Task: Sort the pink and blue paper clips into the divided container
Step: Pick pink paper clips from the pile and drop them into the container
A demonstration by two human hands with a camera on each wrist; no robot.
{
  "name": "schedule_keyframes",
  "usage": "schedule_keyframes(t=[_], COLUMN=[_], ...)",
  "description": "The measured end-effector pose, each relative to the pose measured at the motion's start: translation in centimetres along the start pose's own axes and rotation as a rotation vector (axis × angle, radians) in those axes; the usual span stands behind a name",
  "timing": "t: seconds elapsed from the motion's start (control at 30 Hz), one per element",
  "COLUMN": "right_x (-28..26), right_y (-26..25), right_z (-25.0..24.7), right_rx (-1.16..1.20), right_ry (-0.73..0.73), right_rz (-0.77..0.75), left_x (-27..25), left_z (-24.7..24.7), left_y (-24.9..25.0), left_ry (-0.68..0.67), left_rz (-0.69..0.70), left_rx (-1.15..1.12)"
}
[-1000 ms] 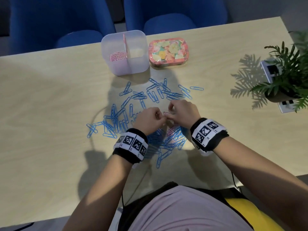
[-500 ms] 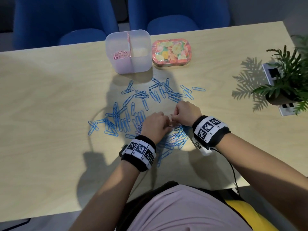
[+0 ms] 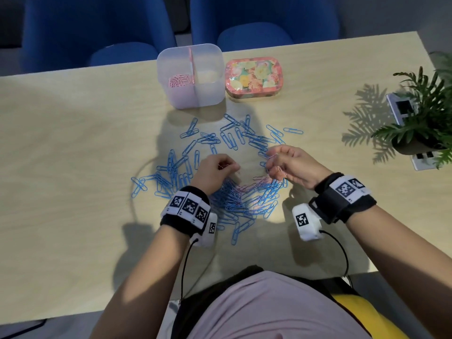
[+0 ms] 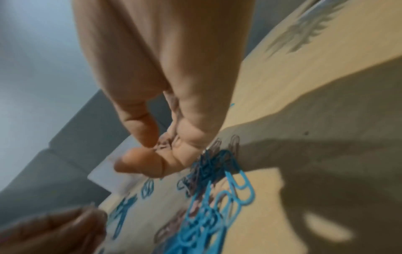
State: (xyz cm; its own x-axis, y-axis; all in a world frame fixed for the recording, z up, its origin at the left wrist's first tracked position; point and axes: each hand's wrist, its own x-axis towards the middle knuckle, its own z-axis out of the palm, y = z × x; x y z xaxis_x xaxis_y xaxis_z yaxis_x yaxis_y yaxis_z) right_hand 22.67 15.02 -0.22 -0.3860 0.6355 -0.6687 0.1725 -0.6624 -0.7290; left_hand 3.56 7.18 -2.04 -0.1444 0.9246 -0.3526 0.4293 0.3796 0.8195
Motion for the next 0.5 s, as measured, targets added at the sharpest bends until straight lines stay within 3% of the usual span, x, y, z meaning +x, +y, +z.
schedule_keyframes(t=[0.1, 0.23, 0.3, 0.4, 0.5], right_x=[0.4, 0.9, 0.6, 0.3, 0.1], right_y=[0.7, 1.5, 1.8, 2.1, 2.4], right_z=[1.0, 1.4, 1.5, 1.8, 2.1], right_rx=[-0.223, -0.943, -1.191, -1.380, -1.455], right_ry=[-0.011, 0.032, 0.034, 0.038, -0.014], right_rz=[-0.060, -0.329, -0.341, -0.316, -0.281], left_x=[0.3, 0.5, 0.2, 0.0, 0.1], left_z=[-0.4, -0.5, -0.5, -0.4, -0.3], left_y=[0.1, 0.2, 0.5, 0.9, 1.5], left_ry=[-0.021, -0.034, -0.056, -0.094, -0.097], left_rz=[-0.080, -0.242, -0.273, -0.339, -0.444], left_rx=[-0.115, -0.458, -0.621, -0.775, -0.713])
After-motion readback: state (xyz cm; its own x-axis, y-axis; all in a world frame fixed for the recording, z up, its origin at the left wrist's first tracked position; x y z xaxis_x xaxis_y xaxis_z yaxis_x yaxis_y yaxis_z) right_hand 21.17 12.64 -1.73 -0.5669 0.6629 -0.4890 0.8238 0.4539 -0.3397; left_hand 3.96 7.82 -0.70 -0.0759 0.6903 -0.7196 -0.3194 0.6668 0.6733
